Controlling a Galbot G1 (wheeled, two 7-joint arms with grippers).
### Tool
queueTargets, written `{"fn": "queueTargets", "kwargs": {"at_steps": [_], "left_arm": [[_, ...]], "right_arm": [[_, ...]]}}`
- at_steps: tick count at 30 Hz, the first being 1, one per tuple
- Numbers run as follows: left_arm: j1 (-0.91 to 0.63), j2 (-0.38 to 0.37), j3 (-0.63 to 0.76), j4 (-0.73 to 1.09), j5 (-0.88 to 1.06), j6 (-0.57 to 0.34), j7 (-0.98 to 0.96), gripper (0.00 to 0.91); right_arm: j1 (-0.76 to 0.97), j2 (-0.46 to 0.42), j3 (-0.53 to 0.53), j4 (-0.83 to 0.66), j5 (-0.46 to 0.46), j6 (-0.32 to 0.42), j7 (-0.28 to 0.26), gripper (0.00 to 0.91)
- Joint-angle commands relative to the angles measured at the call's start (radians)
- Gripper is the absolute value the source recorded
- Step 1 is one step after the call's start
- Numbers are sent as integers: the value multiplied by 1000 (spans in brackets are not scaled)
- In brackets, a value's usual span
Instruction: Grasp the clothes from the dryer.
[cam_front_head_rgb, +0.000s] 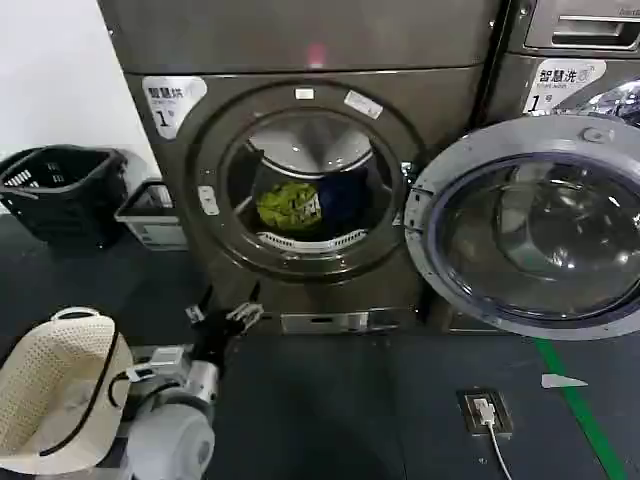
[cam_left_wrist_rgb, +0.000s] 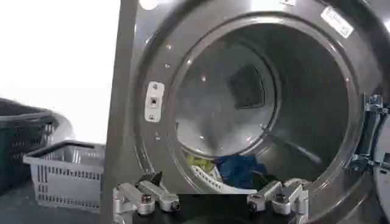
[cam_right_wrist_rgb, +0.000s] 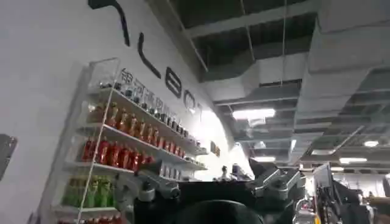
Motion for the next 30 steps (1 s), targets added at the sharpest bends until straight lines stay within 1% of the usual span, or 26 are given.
{"fn": "queueTargets", "kwargs": {"at_steps": [1, 4, 30], "left_arm": [[10, -2, -5, -8, 4, -3, 4, 907], [15, -4, -10, -14, 5, -6, 5, 907], [29, -13, 4, -20, 11, -11, 8, 907]], "right_arm": [[1, 3, -5, -2, 19, 26, -16, 907], [6, 11, -11, 13, 27, 37, -7, 907], [8, 46, -9, 14, 31, 62, -27, 907]]}}
